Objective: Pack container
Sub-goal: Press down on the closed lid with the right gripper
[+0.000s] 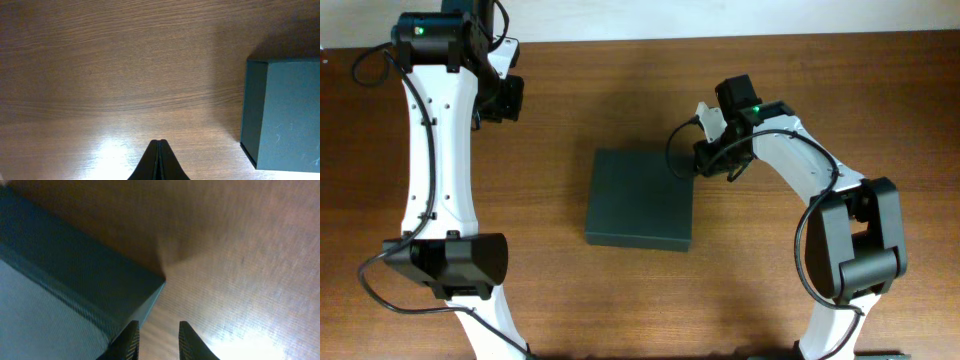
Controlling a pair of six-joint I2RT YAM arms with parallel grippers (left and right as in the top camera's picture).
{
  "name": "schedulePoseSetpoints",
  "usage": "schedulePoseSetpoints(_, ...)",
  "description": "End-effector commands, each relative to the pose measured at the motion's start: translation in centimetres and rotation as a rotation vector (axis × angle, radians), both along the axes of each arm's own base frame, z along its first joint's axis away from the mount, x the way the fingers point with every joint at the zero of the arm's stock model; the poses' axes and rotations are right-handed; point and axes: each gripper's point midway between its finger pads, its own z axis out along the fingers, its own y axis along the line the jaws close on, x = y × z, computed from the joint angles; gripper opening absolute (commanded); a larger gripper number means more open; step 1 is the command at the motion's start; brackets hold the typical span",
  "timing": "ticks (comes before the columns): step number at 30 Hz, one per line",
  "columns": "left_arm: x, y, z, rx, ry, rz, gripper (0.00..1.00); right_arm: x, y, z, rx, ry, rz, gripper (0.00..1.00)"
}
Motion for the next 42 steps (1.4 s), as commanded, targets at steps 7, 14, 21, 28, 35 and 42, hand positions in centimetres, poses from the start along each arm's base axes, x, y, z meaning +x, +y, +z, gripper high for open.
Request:
schedulePoseSetpoints(7,-0.4,0.1,1.1,-0.001,-0.028,0.007,0.02,2.9,0.6,0.6,0.003,-0.12,-0.009,0.29)
schedulePoseSetpoints(14,-1.7,1.8,4.3,0.002,-0.115,0.041,0.02,4.4,-3.1,10.4,-0.073,-0.128,-0.088,0.2)
schedulePoseSetpoints(21,-3.4,4.6,6.8,-0.016,-0.182,0.126,0.02,-0.9,0.8,16.7,-0.087,-0.054,0.057,0.2)
schedulePoseSetpoints(28,-3.4,4.6,6.8,-0.035,-0.183,0.126,0.02,-6.1,7.9,15.7,-0.169,-0.033,0.276,0.18)
schedulePoseSetpoints(35,-3.4,4.6,6.8,-0.035,-0.183,0.126,0.02,-8.3,10.0,10.1,-0.226,0.022,0.359,0.18)
schedulePoseSetpoints(42,-3.4,4.6,6.8,-0.035,-0.183,0.126,0.02,-10.1,8.7,1.7,-0.253,0.104,0.365,0.18)
